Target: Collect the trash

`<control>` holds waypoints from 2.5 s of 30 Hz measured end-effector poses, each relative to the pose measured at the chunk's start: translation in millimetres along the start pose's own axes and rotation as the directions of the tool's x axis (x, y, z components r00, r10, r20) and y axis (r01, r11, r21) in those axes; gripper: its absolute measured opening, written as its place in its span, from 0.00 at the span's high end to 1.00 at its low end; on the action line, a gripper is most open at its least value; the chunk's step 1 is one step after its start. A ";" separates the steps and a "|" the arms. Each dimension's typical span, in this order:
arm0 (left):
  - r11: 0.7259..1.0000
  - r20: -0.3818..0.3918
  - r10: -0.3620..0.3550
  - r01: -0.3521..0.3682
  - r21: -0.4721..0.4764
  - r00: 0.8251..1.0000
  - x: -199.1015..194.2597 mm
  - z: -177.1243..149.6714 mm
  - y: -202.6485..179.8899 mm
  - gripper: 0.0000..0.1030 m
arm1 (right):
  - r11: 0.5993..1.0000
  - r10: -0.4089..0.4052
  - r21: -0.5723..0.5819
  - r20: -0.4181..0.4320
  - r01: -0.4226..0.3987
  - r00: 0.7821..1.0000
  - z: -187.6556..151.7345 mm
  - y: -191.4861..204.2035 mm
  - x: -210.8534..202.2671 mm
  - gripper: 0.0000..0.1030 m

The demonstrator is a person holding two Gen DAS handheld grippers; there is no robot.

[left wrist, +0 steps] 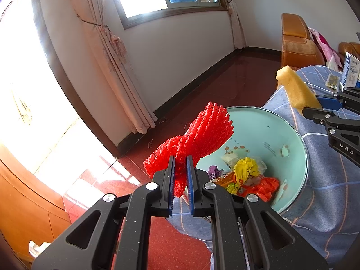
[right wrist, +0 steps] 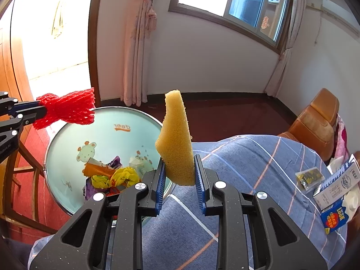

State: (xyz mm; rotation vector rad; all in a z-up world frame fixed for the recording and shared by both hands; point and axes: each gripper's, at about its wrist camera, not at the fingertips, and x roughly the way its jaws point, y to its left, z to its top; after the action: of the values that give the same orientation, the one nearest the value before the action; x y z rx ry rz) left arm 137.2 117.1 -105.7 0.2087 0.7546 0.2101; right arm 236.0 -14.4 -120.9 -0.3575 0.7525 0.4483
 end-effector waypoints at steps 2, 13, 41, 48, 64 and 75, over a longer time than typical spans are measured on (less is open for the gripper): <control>1.000 0.000 -0.001 0.001 -0.001 1.000 -0.2 -0.6 0.2 0.91 | 1.000 0.002 -0.003 -0.001 -0.002 1.000 0.4 1.7 0.4 0.76; 1.000 -0.003 -0.002 0.002 -0.006 1.000 1.1 -0.5 1.1 0.91 | 1.000 0.005 -0.015 -0.002 -0.005 1.000 2.9 6.3 1.1 0.76; 0.992 0.131 -0.036 0.052 -0.119 0.991 -29.6 7.9 3.5 0.12 | 0.989 -0.041 0.148 0.110 0.025 0.993 -20.6 -30.1 -55.8 0.31; 0.986 0.224 -0.074 0.105 -0.131 0.972 -62.9 15.1 -6.7 0.06 | 0.966 -0.130 0.248 0.192 0.080 0.973 -44.8 -58.7 -116.6 0.26; 0.978 0.295 -0.142 0.179 -0.104 0.945 -93.7 17.8 -22.4 0.06 | 0.932 -0.222 0.337 0.232 0.136 0.947 -62.0 -65.8 -158.4 0.25; 0.975 0.309 -0.165 0.202 -0.093 0.937 -102.4 16.2 -30.2 0.06 | 0.912 -0.271 0.378 0.260 0.161 0.927 -68.9 -62.0 -183.8 0.21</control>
State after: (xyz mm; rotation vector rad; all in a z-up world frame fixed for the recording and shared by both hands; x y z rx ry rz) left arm 79.2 59.5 -35.1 0.0491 0.4524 0.0438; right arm 109.8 -146.5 -26.1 -0.0305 0.4661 0.1436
